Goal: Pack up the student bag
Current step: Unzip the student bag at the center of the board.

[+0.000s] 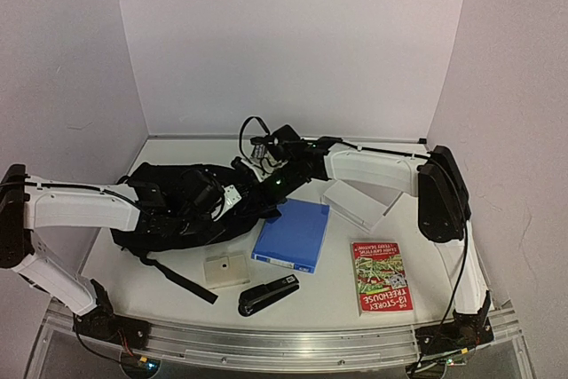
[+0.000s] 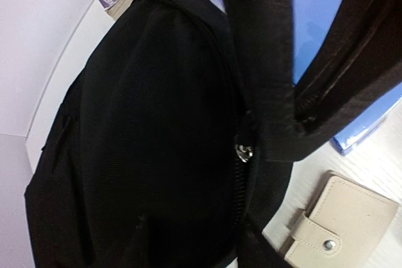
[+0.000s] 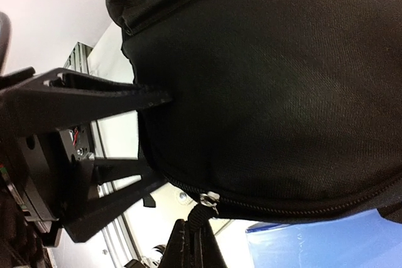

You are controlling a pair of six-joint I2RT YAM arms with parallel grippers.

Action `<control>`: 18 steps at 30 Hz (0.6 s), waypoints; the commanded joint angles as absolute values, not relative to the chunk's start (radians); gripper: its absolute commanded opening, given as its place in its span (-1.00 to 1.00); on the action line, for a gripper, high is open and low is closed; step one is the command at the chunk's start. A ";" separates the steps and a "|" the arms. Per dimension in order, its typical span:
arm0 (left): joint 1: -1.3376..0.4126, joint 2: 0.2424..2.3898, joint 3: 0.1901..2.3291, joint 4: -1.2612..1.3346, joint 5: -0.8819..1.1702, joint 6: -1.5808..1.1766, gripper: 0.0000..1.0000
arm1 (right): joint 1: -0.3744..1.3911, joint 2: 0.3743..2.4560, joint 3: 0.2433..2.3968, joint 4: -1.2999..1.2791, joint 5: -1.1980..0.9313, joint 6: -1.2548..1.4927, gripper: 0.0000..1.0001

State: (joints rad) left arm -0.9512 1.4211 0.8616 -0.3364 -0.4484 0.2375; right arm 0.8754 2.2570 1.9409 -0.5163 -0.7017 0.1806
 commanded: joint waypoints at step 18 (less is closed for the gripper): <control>-0.983 1.335 0.865 -0.573 -0.676 0.042 -1.00 | 0.606 2.334 2.041 -0.492 -0.456 0.133 -1.00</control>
